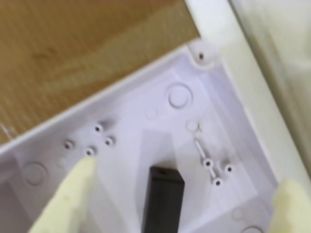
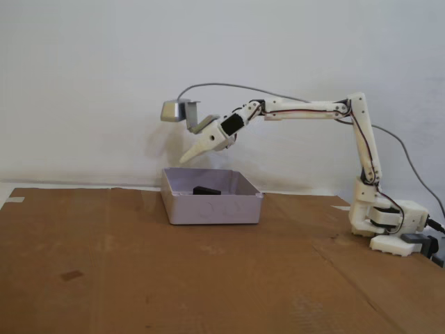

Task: Grasp a block and put it in the box.

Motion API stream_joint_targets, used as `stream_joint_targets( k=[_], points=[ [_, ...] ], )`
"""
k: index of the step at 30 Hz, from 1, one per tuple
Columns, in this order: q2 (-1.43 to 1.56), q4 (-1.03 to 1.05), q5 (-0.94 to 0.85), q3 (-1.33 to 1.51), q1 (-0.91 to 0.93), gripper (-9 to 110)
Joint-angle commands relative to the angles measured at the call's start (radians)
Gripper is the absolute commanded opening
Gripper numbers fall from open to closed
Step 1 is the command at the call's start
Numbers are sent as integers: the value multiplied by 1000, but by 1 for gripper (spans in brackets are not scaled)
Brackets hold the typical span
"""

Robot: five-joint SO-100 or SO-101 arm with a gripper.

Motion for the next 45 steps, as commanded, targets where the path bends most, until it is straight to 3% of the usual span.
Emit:
stream_joint_targets(
  k=[1, 33, 45],
  points=[
    [69, -29, -9, -178, -25, 44],
    [67, -41, 5, -439, -242, 43],
    [67, -41, 5, -449, -282, 18]
  ],
)
